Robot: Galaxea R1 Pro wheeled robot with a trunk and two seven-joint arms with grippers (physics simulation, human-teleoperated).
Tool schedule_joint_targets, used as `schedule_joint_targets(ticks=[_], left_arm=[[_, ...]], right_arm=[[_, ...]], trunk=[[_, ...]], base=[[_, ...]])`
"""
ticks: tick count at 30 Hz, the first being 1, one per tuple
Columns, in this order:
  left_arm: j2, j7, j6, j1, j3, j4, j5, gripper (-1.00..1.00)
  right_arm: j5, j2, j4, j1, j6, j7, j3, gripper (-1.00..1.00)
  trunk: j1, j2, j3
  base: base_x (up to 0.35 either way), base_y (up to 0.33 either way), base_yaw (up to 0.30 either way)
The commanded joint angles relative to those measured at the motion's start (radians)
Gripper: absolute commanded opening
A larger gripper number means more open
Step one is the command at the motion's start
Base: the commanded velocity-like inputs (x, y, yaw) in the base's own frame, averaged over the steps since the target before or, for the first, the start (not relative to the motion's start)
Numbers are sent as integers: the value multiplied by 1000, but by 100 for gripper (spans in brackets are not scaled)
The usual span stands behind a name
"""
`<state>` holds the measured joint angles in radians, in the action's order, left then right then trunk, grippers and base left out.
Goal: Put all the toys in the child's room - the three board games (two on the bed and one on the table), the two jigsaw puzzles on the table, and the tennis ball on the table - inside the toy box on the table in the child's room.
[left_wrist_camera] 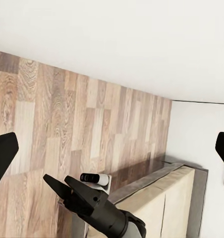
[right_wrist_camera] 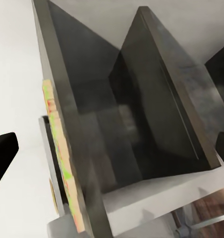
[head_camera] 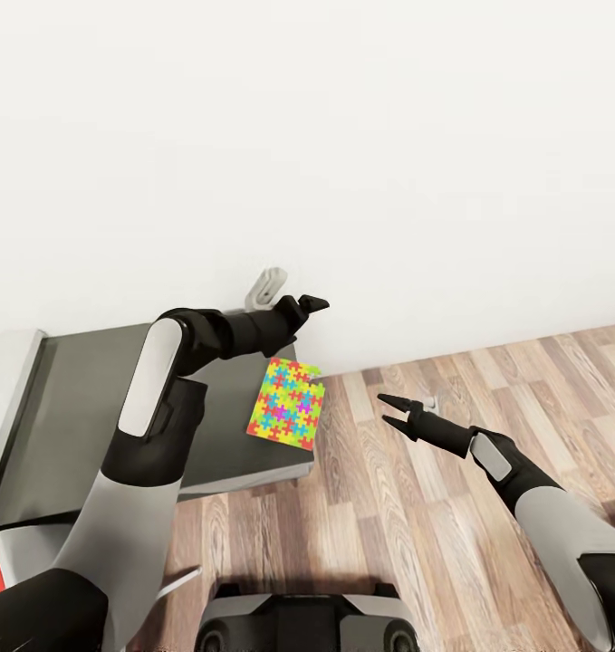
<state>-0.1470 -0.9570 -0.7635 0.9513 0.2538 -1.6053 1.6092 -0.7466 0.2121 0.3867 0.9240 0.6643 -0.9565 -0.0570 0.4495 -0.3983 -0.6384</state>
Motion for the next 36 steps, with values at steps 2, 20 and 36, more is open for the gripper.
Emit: schedule_joint_targets(ticks=[2, 20, 36], left_arm=[[0, -11, -1, 1, -1, -1, 9, 100], [0, -11, 0, 1, -1, -1, 9, 100], [0, -11, -1, 1, -1, -1, 9, 100]], right_arm=[[-10, 0, 0, 0, 6, -1, -6, 100], [-8, -20, 7, -1, 5, -13, -31, 100], [-5, -33, 9, 2, 2, -53, -118, 100]], trunk=[[0, -2, -5], [0, -2, -34], [0, -2, -41]], base=[[0, 0, 0], [0, 0, -26], [0, 0, -13]])
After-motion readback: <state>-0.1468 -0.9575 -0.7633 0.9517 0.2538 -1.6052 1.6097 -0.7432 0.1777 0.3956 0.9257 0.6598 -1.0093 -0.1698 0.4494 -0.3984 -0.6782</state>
